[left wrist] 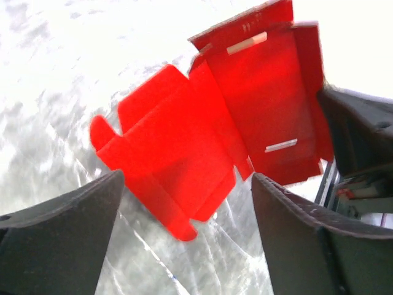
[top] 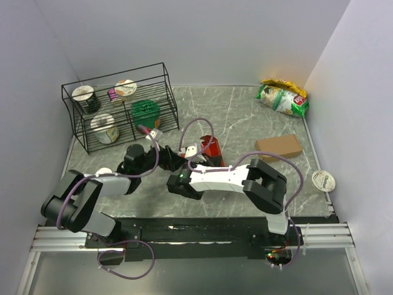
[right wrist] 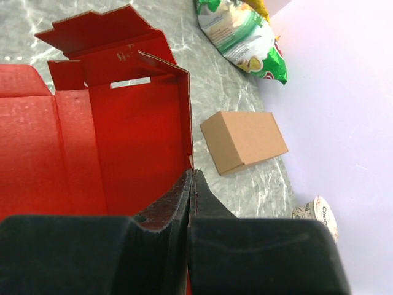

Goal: Fold the paper box
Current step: Fold the paper box at the center of the board.

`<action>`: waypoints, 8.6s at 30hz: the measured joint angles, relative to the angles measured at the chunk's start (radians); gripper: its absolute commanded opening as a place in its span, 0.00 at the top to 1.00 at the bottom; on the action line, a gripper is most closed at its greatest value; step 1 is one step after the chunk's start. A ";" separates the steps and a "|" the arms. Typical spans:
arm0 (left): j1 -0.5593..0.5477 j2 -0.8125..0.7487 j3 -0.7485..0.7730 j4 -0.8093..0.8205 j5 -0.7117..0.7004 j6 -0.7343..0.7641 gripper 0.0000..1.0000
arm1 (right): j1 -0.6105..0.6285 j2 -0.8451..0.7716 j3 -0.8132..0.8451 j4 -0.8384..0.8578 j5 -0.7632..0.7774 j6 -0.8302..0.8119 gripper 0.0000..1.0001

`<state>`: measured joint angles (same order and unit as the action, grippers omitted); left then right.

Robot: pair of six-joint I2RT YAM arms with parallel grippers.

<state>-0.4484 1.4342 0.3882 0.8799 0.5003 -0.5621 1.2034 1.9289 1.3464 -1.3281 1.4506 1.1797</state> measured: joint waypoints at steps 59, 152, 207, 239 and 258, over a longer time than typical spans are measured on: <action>-0.047 0.344 0.451 -0.336 0.125 0.235 0.99 | 0.043 -0.282 0.074 -0.019 -0.092 -0.159 0.00; -0.472 0.220 -0.107 0.439 -1.104 0.634 0.99 | -0.511 -0.386 -0.488 1.304 -1.211 0.359 0.64; -0.137 -0.023 -0.043 -0.106 -0.558 0.112 0.16 | -0.570 -0.486 -0.894 2.031 -1.160 0.119 1.00; -0.237 0.285 0.085 0.091 -0.342 0.285 0.30 | -0.597 -0.491 -0.917 2.042 -1.167 0.128 1.00; -0.270 0.371 0.113 0.209 -0.420 0.299 0.38 | -0.602 -0.473 -0.938 2.084 -1.163 0.131 1.00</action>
<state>-0.7181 1.8050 0.5011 1.0885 0.0799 -0.2630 0.6014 1.4559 0.4080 0.7555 0.2874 1.3109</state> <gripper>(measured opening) 0.633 0.010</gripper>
